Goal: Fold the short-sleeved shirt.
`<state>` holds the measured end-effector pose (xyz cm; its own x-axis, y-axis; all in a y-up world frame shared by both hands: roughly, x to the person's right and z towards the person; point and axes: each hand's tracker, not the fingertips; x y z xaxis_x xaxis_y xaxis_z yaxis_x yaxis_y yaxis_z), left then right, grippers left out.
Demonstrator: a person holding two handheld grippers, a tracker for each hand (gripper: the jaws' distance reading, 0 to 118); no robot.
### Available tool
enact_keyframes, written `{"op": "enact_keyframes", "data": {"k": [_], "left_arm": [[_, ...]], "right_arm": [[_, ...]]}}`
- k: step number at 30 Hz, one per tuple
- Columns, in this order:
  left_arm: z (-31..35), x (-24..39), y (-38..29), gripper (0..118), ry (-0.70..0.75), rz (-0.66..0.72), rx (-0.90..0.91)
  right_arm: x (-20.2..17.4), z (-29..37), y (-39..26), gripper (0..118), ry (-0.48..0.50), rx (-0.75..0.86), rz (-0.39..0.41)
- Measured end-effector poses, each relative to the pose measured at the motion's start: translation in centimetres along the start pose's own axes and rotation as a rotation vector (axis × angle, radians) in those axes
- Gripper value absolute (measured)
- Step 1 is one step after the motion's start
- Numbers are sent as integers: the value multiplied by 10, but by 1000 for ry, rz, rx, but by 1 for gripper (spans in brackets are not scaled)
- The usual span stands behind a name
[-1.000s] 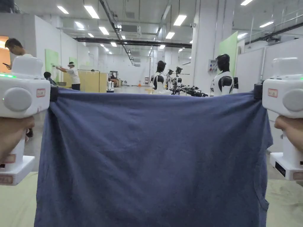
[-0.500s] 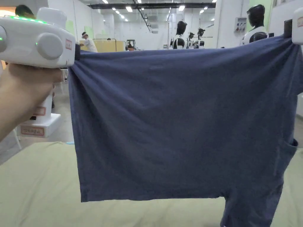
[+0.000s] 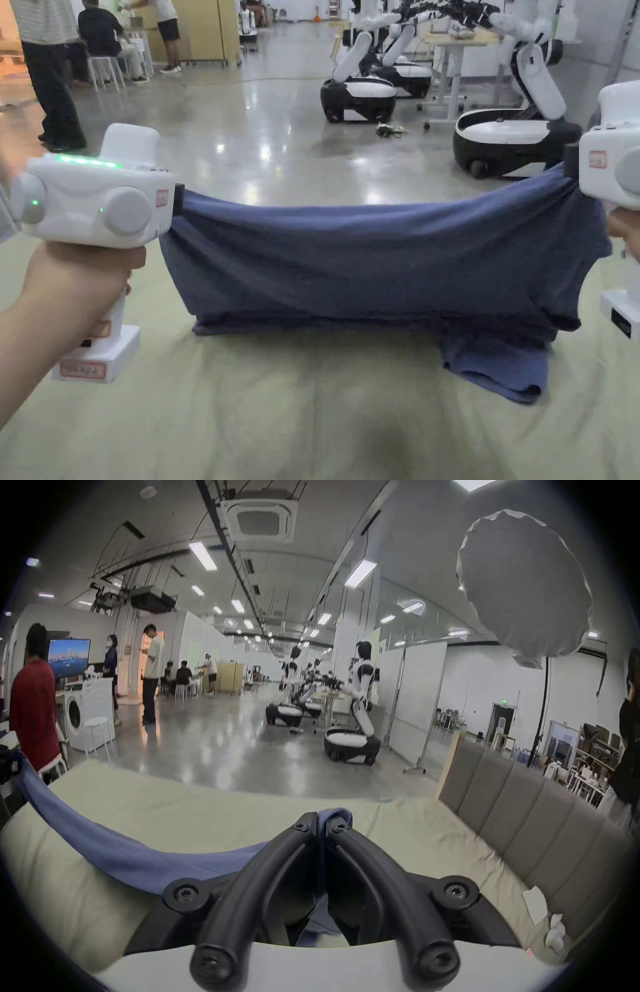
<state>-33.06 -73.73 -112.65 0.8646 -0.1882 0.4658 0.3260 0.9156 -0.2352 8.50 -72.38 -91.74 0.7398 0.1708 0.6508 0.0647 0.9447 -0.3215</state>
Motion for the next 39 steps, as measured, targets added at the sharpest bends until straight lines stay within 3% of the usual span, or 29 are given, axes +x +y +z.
{"op": "enact_keyframes", "data": {"k": [10, 19, 28, 32, 39], "left_arm": [[27, -2, -81, 5, -57, 59, -88], [153, -27, -134, 5, -100, 112, -78], [277, -47, -212, 5, -158, 163, -125], [308, -47, -241, 5, -173, 136, -187], [329, -37, -282, 5, -190, 50, -326]], "right_arm": [[-6, 70, -97, 5, 77, -95, -4], [14, 217, -156, 5, 155, -111, -1], [46, 344, -222, 5, 221, -155, 65], [54, 379, -248, 5, 248, -191, 134], [69, 399, -291, 5, 265, -310, 133]]}}
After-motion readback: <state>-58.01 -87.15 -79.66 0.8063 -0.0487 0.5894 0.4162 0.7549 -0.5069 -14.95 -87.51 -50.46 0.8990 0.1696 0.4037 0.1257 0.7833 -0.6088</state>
